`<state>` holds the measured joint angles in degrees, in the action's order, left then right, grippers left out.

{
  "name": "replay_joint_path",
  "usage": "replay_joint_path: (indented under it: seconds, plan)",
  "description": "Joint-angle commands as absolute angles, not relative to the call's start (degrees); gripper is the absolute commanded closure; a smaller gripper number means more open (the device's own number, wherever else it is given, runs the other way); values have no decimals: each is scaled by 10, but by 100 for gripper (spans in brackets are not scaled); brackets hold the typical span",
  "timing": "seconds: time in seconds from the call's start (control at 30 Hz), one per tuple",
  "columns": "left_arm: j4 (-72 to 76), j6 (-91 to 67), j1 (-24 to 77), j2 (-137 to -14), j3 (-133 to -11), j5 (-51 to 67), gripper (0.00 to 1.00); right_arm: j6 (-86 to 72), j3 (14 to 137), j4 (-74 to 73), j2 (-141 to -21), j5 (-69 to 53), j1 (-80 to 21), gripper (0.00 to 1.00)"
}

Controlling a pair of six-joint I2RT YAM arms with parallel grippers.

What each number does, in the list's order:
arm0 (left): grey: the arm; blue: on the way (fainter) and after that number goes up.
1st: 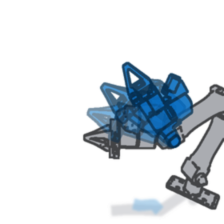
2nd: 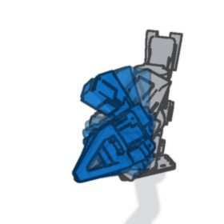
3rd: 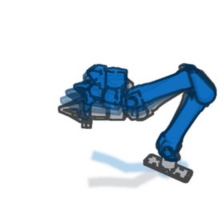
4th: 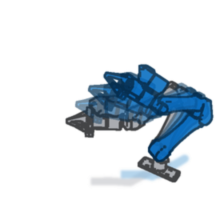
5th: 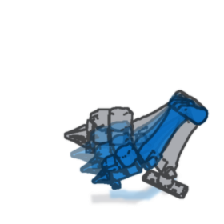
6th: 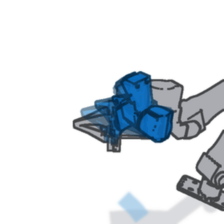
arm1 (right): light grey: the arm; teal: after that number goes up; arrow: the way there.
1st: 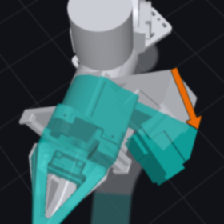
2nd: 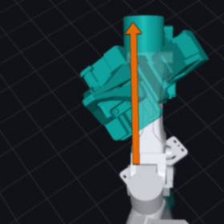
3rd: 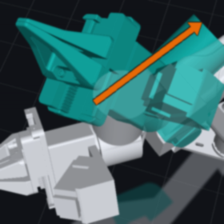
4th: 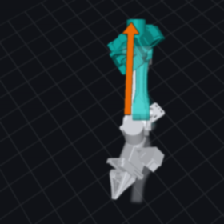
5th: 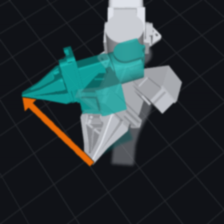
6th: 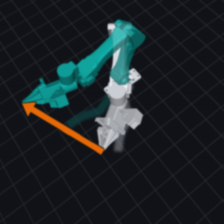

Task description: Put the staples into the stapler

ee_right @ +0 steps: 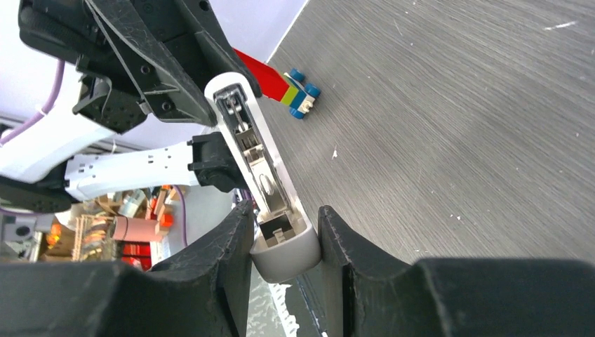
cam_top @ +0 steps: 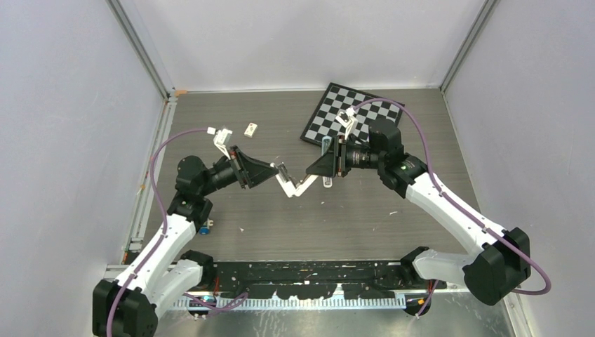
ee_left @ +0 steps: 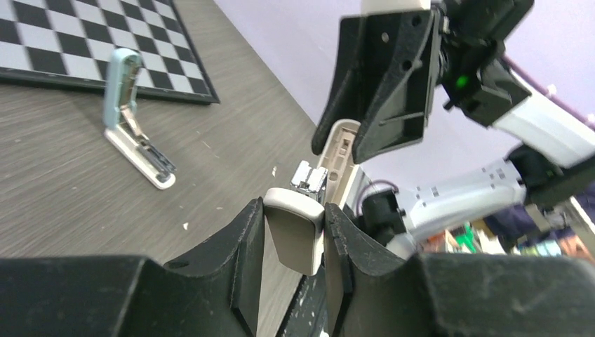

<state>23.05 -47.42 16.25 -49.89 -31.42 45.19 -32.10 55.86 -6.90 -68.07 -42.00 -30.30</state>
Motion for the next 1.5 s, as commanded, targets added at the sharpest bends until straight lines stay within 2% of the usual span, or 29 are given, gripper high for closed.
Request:
replay_joint_path:
  seconds: [0.0, 0.1, 0.3, 0.4, 0.5, 0.53, 0.63, 0.7, 0.77, 1.03, 1.23, 1.47]
  plan:
    - [335, -522, 136, -470, -262, 298, 100, -363, 539, -65, -655, -380, -291, 99]
    - [380, -553, 136, -455, -226, 248, 100, -399, 531, -49, -651, -322, -286, 100]
    - [401, -555, 136, -432, -202, 199, 100, -565, 472, 110, -643, -243, -285, 100]
    - [403, -554, 137, -428, -199, 188, 100, -599, 440, 182, -630, -225, -286, 99]
    - [352, -503, 137, -433, -227, 217, 100, -518, 497, 83, -645, -258, -286, 100]
    - [307, -475, 137, -433, -251, 232, 92, -475, 522, 33, -652, -274, -286, 100]
    - [151, -388, 137, -442, -345, 289, 59, -337, 583, -119, -667, -300, -287, 99]
    - [79, -341, 137, -458, -394, 344, 40, -271, 611, -192, -671, -301, -286, 99]
    - [53, -316, 138, -481, -425, 412, 28, -233, 632, -217, -676, -326, -286, 99]
    - [126, -346, 187, -575, -480, 549, 16, -179, 690, -261, -703, -457, -294, 99]
    - [128, -317, 237, -609, -488, 573, 15, -172, 710, -278, -719, -473, -310, 99]
    - [118, -313, 249, -654, -517, 587, 16, -164, 722, -293, -739, -473, -332, 99]
